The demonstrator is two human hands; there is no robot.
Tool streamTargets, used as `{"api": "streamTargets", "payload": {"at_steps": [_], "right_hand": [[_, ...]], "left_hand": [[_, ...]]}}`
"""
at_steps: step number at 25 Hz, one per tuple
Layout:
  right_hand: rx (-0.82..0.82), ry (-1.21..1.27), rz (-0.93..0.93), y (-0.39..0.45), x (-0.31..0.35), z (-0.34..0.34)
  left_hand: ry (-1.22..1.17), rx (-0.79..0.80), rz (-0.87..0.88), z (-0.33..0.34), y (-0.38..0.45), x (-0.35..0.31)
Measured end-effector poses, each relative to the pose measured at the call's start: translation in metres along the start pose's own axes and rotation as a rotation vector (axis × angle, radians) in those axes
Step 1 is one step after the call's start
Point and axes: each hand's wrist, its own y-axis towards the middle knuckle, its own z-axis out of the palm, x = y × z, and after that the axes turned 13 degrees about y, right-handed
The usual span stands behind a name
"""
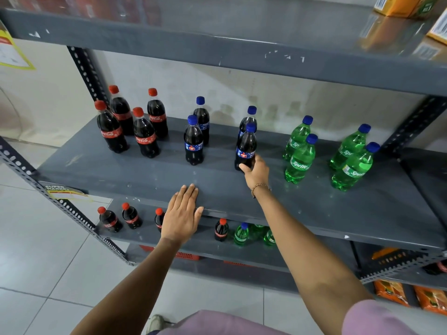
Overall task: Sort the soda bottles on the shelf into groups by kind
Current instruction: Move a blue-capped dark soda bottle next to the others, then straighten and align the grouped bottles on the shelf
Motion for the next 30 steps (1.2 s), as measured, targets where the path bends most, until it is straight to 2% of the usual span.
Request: {"api": "streamTargets", "payload": {"at_steps": [2, 6, 8, 11, 14, 17, 19, 23, 30], "right_hand": [[-0.009, 0.048, 0.036, -0.008, 0.000, -0.002], [-0.191, 0.116, -0.013, -0.045, 0.000, 0.019], [-0.108, 0.157, -0.022, -0.065, 0.012, 0.048], [0.163, 0.158, -0.083, -0.081, 0.039, 0.100], [0.282, 0.180, -0.062, -0.078, 0.060, 0.145], [0.335, 0.177, 0.007, -0.063, 0.070, 0.183], [0.357, 0.175, 0.038, -0.050, 0.073, 0.209], [0.294, 0.227, 0.048, -0.028, 0.069, 0.246], [0.242, 0.224, -0.010, -0.023, 0.066, 0.262]], "left_hand": [[-0.012, -0.028, 0.014, -0.001, 0.001, 0.000], [-0.172, -0.142, -0.003, -0.018, 0.019, 0.018], [-0.287, -0.193, -0.169, -0.026, 0.032, 0.047], [-0.449, -0.239, -0.565, -0.036, 0.051, 0.110], [-0.626, -0.170, -0.847, -0.044, 0.072, 0.171], [-0.691, -0.006, -0.810, -0.045, 0.092, 0.210], [-0.696, 0.038, -0.745, -0.042, 0.104, 0.224], [-0.738, -0.009, -0.612, -0.033, 0.120, 0.238], [-0.732, -0.058, -0.609, -0.024, 0.125, 0.247]]}}
